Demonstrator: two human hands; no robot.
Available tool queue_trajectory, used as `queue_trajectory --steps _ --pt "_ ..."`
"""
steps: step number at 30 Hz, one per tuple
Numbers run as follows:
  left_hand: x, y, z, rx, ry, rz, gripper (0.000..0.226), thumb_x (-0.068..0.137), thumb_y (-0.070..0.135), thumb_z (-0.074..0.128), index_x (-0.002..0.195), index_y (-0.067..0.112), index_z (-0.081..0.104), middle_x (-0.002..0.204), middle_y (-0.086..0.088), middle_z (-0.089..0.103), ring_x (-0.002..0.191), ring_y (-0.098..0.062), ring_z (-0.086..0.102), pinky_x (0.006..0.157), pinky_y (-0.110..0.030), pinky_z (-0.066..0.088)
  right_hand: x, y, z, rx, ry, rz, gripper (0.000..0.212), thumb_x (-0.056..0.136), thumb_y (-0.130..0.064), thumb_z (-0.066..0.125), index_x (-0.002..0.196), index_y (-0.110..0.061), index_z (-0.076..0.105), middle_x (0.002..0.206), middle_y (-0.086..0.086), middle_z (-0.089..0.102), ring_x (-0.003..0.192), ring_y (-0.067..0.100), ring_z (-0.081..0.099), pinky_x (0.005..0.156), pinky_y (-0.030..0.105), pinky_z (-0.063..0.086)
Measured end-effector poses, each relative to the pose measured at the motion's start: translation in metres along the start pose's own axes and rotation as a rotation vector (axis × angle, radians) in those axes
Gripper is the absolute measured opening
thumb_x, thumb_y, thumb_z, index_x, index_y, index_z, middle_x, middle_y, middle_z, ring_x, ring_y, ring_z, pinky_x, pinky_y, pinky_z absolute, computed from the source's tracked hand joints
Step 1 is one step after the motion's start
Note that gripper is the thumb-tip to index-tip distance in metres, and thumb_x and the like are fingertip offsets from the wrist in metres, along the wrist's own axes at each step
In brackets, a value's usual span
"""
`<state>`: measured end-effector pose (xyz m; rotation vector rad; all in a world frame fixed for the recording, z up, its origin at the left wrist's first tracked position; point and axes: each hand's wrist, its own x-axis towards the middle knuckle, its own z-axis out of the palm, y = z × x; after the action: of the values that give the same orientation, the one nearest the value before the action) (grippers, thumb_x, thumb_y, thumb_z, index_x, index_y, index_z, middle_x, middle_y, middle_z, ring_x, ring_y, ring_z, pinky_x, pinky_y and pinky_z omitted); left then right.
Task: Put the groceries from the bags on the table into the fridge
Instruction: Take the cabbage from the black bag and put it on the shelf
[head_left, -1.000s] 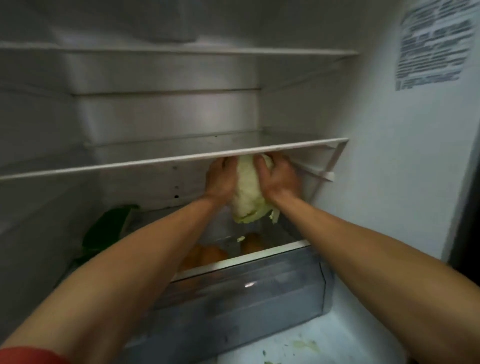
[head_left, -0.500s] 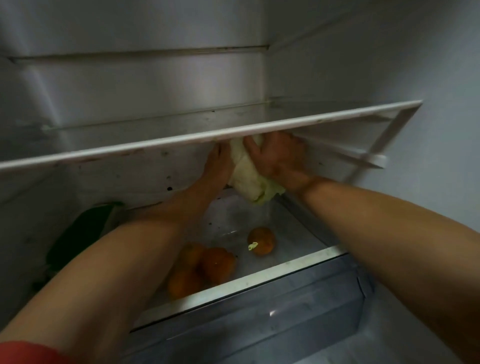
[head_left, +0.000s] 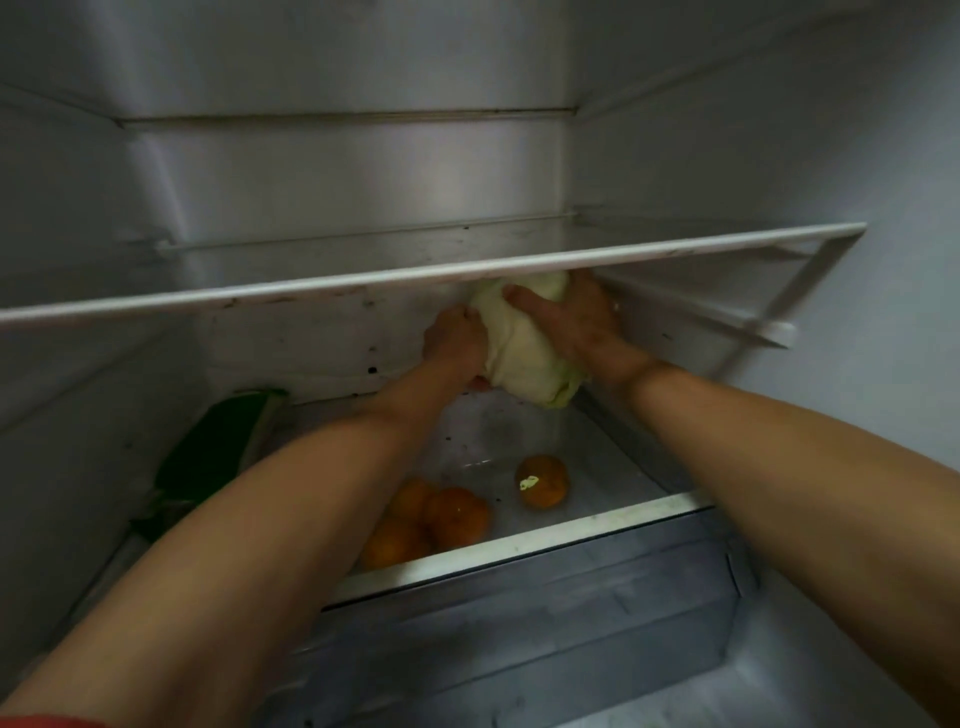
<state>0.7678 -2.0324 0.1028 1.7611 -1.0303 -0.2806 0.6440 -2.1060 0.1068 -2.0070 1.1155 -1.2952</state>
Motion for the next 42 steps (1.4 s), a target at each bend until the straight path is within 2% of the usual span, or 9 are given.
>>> queue_trajectory --steps 4,11,13,16,20,25,29,36,42 --pt "-0.012 -0.001 0.007 -0.352 -0.136 -0.152 0.029 0.098 0.029 0.048 0.119 0.012 0.06 0.107 -0.016 0.065 0.084 -0.035 0.066 0.051 -0.041 0.058 -0.008 0.004 0.0 -0.137 0.073 -0.102 0.097 0.056 -0.085 0.057 0.129 -0.021 0.053 0.124 0.005 0.062 0.114 0.026 0.058 0.096 0.039 0.048" --pt "-0.01 -0.007 -0.01 -0.03 -0.148 -0.151 0.051 0.091 0.04 0.055 0.137 0.021 0.046 0.128 -0.01 0.056 0.102 -0.032 0.06 0.069 -0.042 0.058 -0.013 0.0 -0.003 -0.379 -0.02 -0.181 0.103 0.069 -0.085 0.049 0.148 -0.023 0.025 0.152 0.013 0.03 0.135 0.037 0.033 0.109 0.052 0.03" --pt "-0.014 -0.01 -0.015 0.037 -0.051 -0.104 0.063 0.087 0.037 0.06 0.144 0.019 0.037 0.141 -0.007 0.046 0.115 -0.03 0.055 0.079 -0.042 0.056 -0.015 -0.001 -0.011 -0.366 -0.032 -0.153 0.106 0.067 -0.088 0.047 0.148 -0.024 0.024 0.153 0.012 0.029 0.136 0.037 0.033 0.11 0.051 0.03" --pt "-0.024 -0.011 -0.02 0.164 0.054 0.036 0.051 0.091 0.027 0.055 0.139 0.014 0.044 0.14 -0.012 0.049 0.123 -0.03 0.05 0.099 -0.033 0.045 -0.025 -0.006 -0.02 -0.392 -0.024 -0.175 0.106 0.065 -0.09 0.044 0.147 -0.025 0.027 0.15 0.011 0.035 0.131 0.038 0.041 0.105 0.05 0.037" --pt "-0.049 -0.006 -0.022 0.288 -0.012 0.198 0.032 0.094 0.024 0.053 0.123 0.013 0.058 0.126 -0.013 0.06 0.115 -0.033 0.056 0.093 -0.032 0.044 -0.039 -0.016 -0.018 -0.43 -0.134 -0.216 0.094 0.077 -0.075 0.053 0.151 -0.027 0.02 0.149 0.013 0.035 0.129 0.04 0.041 0.104 0.05 0.038" --pt "-0.068 -0.01 -0.029 0.327 -0.133 0.161 0.039 0.093 0.014 0.052 0.132 0.01 0.052 0.129 -0.017 0.058 0.115 -0.037 0.056 0.095 -0.042 0.048 -0.051 -0.012 -0.031 -0.405 -0.2 -0.163 0.091 0.08 -0.059 0.063 0.152 -0.027 0.018 0.15 0.014 0.032 0.131 0.04 0.039 0.105 0.045 0.038" --pt "-0.083 -0.007 -0.032 0.393 -0.073 0.1 0.028 0.091 0.016 0.055 0.118 0.011 0.063 0.123 -0.014 0.062 0.109 -0.033 0.059 0.091 -0.037 0.051 -0.073 -0.015 -0.049 -0.51 -0.162 -0.161 0.071 0.083 -0.05 0.061 0.144 -0.026 0.034 0.143 0.011 0.04 0.128 0.034 0.042 0.1 0.042 0.042" --pt "-0.163 -0.006 -0.068 0.798 0.036 0.22 0.021 0.087 0.024 0.054 0.103 0.016 0.065 0.106 -0.014 0.067 0.096 -0.034 0.061 0.077 -0.036 0.049 -0.152 -0.04 -0.065 -0.693 -0.202 -0.445 0.045 0.09 -0.042 0.053 0.126 -0.017 0.058 0.126 0.011 0.056 0.116 0.033 0.052 0.088 0.041 0.046" --pt "-0.295 -0.009 -0.104 0.912 0.204 0.189 0.018 0.083 0.023 0.051 0.093 0.016 0.064 0.099 -0.015 0.066 0.091 -0.039 0.06 0.071 -0.038 0.046 -0.243 -0.054 -0.077 -0.608 -0.286 -0.603 0.04 0.091 -0.039 0.051 0.121 -0.015 0.059 0.119 0.01 0.06 0.111 0.031 0.056 0.083 0.039 0.045"
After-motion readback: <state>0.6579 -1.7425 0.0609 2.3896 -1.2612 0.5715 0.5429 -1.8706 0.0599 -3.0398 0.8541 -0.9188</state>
